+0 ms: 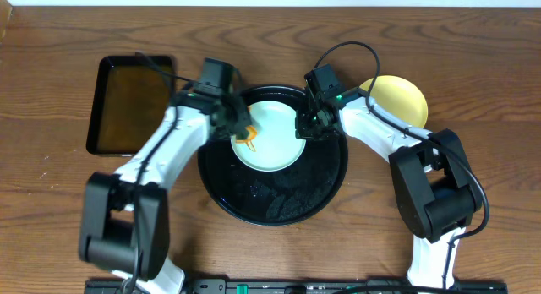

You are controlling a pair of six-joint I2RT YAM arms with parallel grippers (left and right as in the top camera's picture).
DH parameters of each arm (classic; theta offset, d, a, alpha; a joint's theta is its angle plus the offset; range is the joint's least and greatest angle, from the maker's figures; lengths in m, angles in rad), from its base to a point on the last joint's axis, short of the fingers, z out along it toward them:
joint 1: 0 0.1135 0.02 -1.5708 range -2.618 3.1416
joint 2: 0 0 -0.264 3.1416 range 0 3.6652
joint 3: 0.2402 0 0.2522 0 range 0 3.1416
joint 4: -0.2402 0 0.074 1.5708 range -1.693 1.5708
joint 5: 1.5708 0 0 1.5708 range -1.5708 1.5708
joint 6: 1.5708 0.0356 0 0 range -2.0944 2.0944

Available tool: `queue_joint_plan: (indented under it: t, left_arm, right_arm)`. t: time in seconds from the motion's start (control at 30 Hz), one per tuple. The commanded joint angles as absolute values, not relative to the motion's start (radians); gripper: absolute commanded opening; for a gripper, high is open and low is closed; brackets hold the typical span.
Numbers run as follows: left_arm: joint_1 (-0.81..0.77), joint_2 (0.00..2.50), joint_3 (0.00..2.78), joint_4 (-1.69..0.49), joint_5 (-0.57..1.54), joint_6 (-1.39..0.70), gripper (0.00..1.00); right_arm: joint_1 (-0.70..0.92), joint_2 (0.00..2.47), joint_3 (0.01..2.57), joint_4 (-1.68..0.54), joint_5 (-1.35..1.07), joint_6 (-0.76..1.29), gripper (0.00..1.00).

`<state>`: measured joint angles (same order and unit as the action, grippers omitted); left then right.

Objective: Clean dirty plates on tray and stack at the side

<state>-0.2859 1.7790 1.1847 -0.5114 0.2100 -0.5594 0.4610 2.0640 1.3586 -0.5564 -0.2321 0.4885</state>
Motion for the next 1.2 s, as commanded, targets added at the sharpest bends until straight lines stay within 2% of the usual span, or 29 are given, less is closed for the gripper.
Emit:
queue_joint_plan:
  t: [0.0,0.33,0.63,1.0,1.17]
  left_arm:
    - [-0.336,1.835,1.184,-0.477,0.167,-0.632,0.07]
    - [-0.437,1.892,1.184,-0.394,0.102,-0.635,0.07]
    - [-0.434,1.917,1.184,-0.393,-0.002,-0.61,0.07]
    - [-0.387,2.003,1.185,-0.47,0.017,-0.583,0.08]
    - [-0.344,1.953,1.21,-0.549,-0.056,-0.489,0.07]
  right_arm:
    - [0.454,2.11,1.344,-0.572,-0.191,0.493,0.01]
    - [0.456,2.11,1.344,-0.579,-0.186,0.492,0.01]
    - [0.457,2.11,1.344,-0.581,-0.167,0.492,0.01]
    - [0.457,2.11,1.344,-0.596,-0.154,0.492,0.01]
    - [0.458,2.11,1.343,-0.599,-0.143,0.492,0.01]
